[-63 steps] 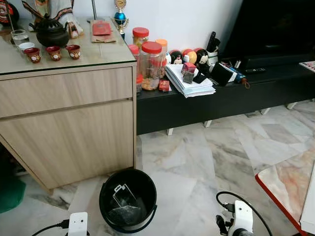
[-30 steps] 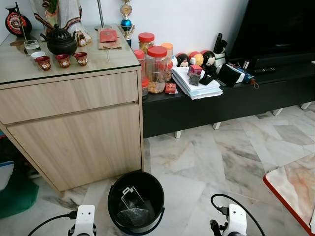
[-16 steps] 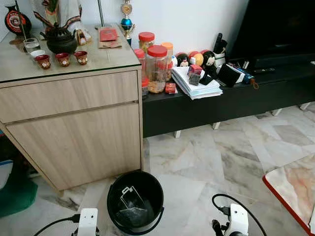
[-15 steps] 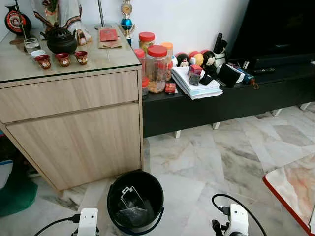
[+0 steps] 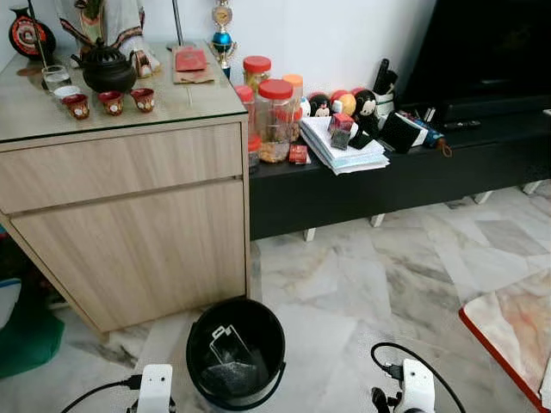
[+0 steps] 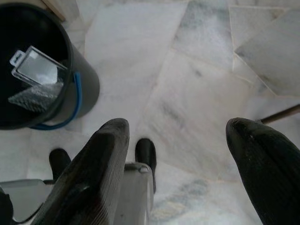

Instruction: Picking trash to rubbish bin

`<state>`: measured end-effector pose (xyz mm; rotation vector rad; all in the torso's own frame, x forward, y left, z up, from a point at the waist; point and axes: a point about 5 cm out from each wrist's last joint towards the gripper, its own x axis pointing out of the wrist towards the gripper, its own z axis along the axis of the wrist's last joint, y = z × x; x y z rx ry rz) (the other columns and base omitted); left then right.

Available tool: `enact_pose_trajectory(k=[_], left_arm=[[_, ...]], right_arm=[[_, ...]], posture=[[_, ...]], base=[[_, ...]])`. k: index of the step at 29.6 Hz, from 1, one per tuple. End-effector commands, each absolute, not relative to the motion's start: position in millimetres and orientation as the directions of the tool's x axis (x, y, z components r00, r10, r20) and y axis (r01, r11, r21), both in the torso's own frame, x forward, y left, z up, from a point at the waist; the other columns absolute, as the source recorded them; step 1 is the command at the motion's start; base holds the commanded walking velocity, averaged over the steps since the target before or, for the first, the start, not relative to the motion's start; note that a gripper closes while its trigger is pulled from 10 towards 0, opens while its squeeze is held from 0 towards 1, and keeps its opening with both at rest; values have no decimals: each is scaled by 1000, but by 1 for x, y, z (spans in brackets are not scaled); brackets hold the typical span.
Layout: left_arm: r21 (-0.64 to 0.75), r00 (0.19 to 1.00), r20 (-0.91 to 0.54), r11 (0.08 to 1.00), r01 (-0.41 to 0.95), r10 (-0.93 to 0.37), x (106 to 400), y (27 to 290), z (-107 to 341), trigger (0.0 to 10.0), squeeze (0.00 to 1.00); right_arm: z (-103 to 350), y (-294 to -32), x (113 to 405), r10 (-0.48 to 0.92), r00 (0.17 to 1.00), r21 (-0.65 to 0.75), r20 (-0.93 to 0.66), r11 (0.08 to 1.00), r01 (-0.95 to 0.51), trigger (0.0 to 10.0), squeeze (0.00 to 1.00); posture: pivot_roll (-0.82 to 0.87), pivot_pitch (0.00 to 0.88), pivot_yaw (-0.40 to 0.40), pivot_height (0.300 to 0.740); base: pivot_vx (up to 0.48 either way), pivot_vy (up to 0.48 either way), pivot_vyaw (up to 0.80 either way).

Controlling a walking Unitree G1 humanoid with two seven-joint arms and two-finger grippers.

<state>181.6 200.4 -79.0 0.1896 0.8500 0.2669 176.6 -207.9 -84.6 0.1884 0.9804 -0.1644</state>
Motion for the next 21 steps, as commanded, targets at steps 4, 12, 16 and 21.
enact_pose_trajectory(k=[4, 12, 16, 21], left_arm=[[266, 618, -729, 953, -142, 295, 179, 199, -81, 10000, 0], [264, 618, -727, 953, -148, 298, 180, 199, -81, 10000, 0], [262, 615, -730, 953, -149, 297, 179, 198, -81, 10000, 0], [258, 613, -733, 954, -151, 295, 178, 197, -82, 10000, 0]], right_arm=[[-86, -211, 172, -64, 539, 79, -840, 968, 239, 10000, 0], [-88, -212, 168, -67, 532, 77, -844, 967, 244, 10000, 0], [-87, -212, 168, -68, 533, 76, -843, 967, 245, 10000, 0], [-87, -212, 169, -67, 535, 77, -842, 967, 242, 10000, 0]], posture=[[-46, 0, -76, 740], [-46, 0, -79, 740], [-49, 0, -82, 740], [-49, 0, -86, 740]], base=[[-294, 0, 0], [-295, 0, 0], [-295, 0, 0], [-295, 0, 0]])
